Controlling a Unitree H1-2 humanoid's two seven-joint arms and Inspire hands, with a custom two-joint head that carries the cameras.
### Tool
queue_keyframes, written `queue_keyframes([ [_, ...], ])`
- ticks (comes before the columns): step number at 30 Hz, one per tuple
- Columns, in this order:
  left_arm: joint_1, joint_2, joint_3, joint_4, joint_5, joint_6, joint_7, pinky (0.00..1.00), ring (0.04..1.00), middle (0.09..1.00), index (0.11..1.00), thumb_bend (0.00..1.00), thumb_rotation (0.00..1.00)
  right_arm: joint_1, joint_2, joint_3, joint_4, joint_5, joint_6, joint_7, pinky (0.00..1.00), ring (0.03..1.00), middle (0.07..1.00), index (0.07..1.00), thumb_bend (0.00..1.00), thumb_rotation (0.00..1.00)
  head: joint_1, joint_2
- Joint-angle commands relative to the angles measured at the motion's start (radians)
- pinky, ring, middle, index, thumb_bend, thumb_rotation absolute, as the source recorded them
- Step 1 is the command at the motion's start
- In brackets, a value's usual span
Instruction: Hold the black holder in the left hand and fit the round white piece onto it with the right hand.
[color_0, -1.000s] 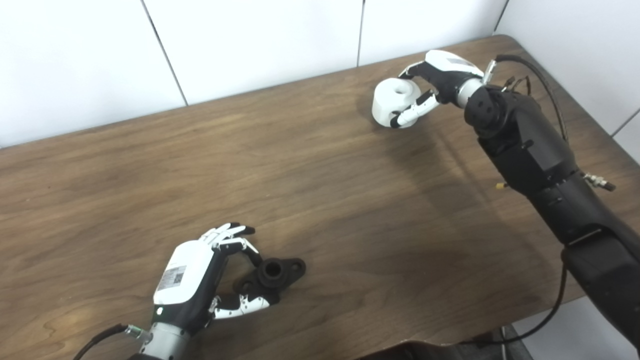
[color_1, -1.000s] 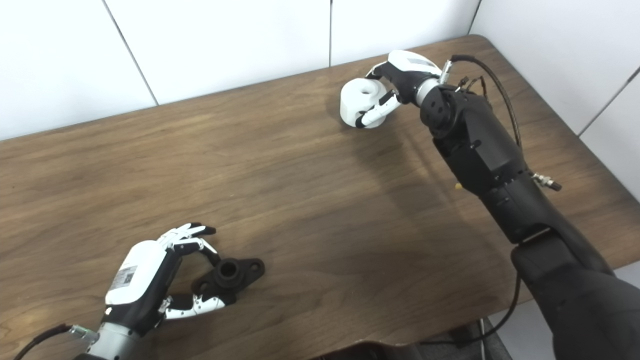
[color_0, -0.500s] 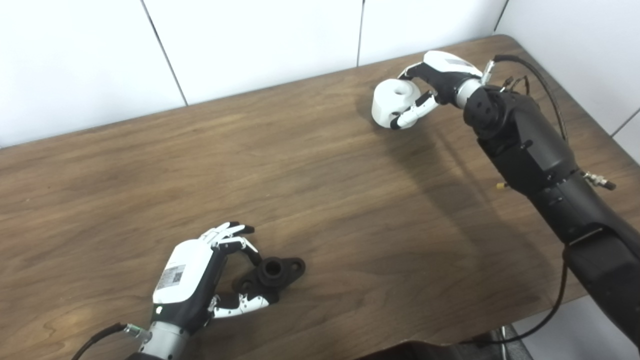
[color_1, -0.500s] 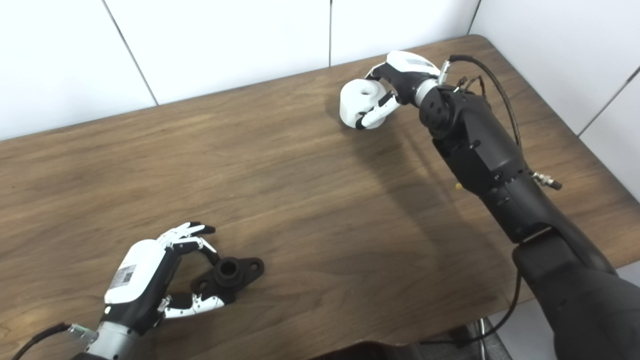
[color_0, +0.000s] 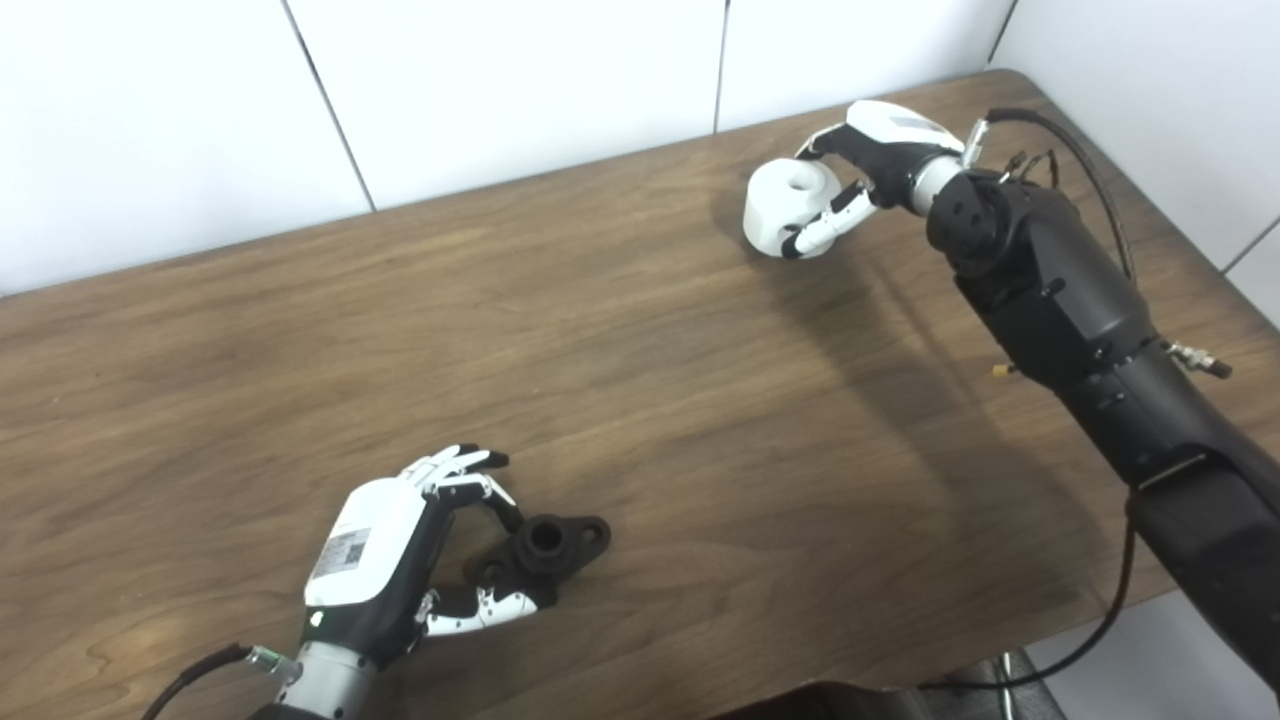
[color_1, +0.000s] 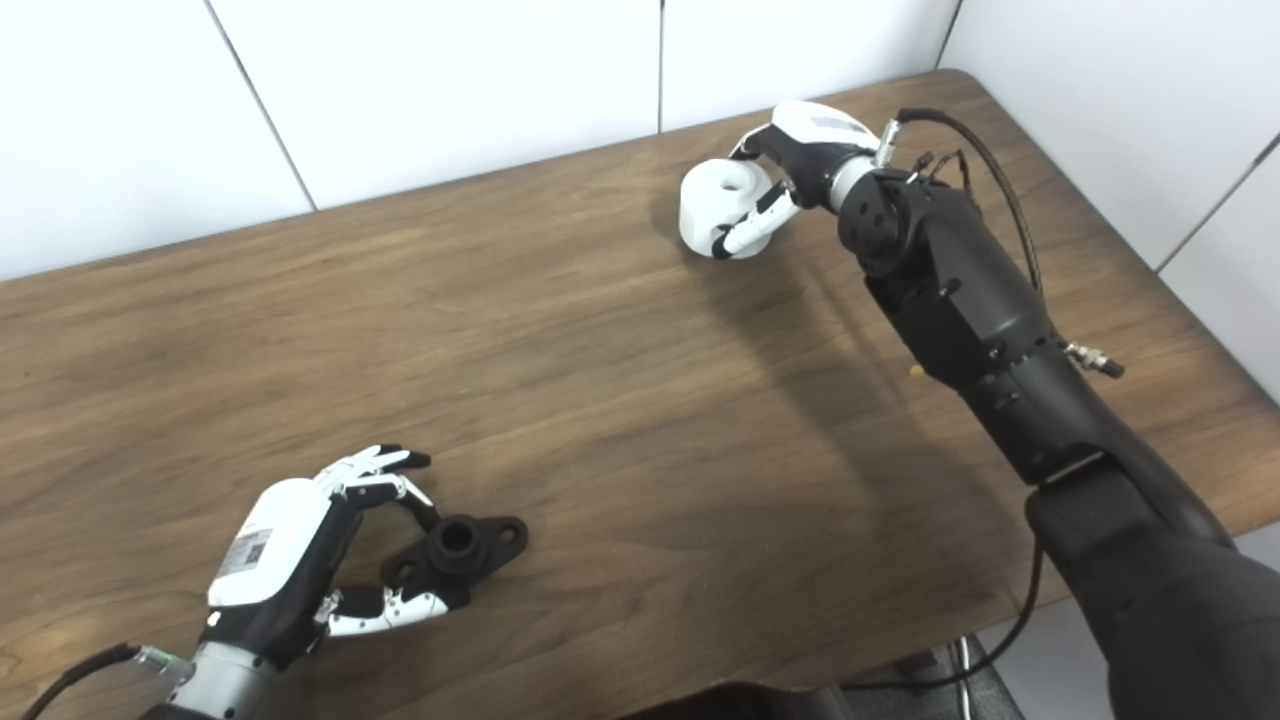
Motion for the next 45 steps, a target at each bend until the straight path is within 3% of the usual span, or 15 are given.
queue_keyframes([
  [1, 0.025, 0.011, -0.004, 0.012, 0.002, 0.036, -0.044, 0.88, 0.894, 0.826, 0.488, 0.52, 0.05, -0.056, -0.036, -0.008, -0.019, -0.009, -0.017, -0.026, 0.93, 0.938, 0.881, 0.726, 0.69, 0.34, -0.001, 0.003],
  [36, 0.027, 0.012, -0.002, 0.000, 0.004, 0.036, -0.052, 0.88, 0.889, 0.822, 0.488, 0.52, 0.05, -0.041, -0.049, 0.004, -0.028, -0.004, -0.037, -0.027, 0.98, 0.967, 0.889, 0.646, 0.66, 0.32, 0.003, 0.014],
  [38, 0.027, 0.013, -0.003, 0.002, 0.004, 0.032, -0.050, 0.88, 0.888, 0.820, 0.488, 0.52, 0.05, -0.040, -0.049, 0.004, -0.027, -0.005, -0.043, -0.031, 0.98, 0.967, 0.886, 0.635, 0.65, 0.31, 0.003, 0.014],
  [39, 0.027, 0.014, -0.003, 0.001, 0.004, 0.032, -0.051, 0.88, 0.889, 0.822, 0.488, 0.52, 0.05, -0.040, -0.049, 0.003, -0.026, -0.005, -0.047, -0.032, 0.97, 0.968, 0.882, 0.565, 0.58, 0.23, 0.004, 0.017],
  [41, 0.027, 0.014, -0.003, 0.000, 0.005, 0.031, -0.051, 0.89, 0.889, 0.822, 0.488, 0.52, 0.05, -0.039, -0.049, 0.004, -0.026, -0.007, -0.053, -0.034, 0.96, 0.968, 0.881, 0.524, 0.54, 0.19, 0.004, 0.017],
  [45, 0.027, 0.014, -0.003, -0.002, 0.005, 0.030, -0.049, 0.89, 0.890, 0.821, 0.488, 0.52, 0.05, -0.038, -0.054, 0.008, -0.021, -0.011, -0.071, -0.041, 0.94, 0.970, 0.877, 0.496, 0.51, 0.16, 0.004, 0.021],
])
